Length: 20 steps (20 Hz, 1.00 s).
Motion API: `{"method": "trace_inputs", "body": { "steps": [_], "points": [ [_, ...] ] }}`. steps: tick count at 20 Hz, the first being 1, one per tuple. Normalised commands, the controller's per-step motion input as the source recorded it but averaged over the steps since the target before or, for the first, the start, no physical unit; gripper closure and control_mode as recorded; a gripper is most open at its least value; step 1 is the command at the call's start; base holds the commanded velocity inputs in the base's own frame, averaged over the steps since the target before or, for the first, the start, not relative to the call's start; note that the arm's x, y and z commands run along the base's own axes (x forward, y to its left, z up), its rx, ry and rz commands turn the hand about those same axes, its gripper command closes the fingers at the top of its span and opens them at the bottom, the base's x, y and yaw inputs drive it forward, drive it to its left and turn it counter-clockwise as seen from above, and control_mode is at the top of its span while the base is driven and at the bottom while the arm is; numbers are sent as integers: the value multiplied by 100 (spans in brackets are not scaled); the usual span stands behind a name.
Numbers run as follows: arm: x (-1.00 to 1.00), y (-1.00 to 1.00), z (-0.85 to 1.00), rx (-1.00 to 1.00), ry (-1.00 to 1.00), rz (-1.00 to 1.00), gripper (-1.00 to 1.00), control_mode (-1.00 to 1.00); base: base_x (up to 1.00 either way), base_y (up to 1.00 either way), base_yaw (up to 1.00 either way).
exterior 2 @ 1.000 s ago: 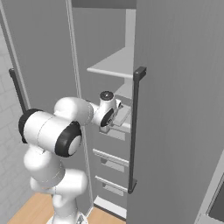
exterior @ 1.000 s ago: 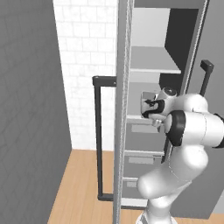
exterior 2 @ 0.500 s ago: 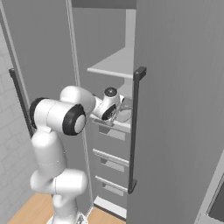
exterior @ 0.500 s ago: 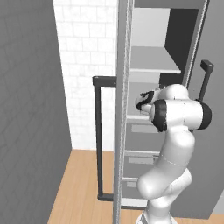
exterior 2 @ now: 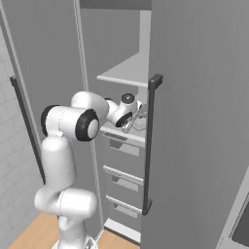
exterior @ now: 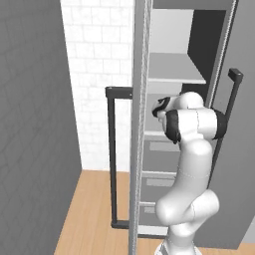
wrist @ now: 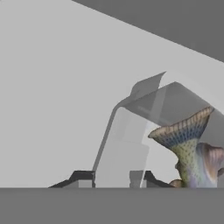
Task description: Take the meat container that has the fish and place it on the second highest rack of the freezer. Then take the vegetable container that has the bell pepper and cucumber and place it on the highest rack of the freezer.
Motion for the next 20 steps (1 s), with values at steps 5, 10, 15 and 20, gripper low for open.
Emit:
{"method": "trace_inputs", "body": {
  "steps": [5,10,15,20],
  "points": [
    [0,18,-15,-1,-2,4,-100,-100,0,0,0],
    [0,19,-4,-3,-3,3,-100,-100,0,0,0],
    [-21,10,-2,-3,-14,2,-100,-100,0,0,0],
    [-68,3,25,0,-14,0,-100,-100,0,0,0]
  ]
}}
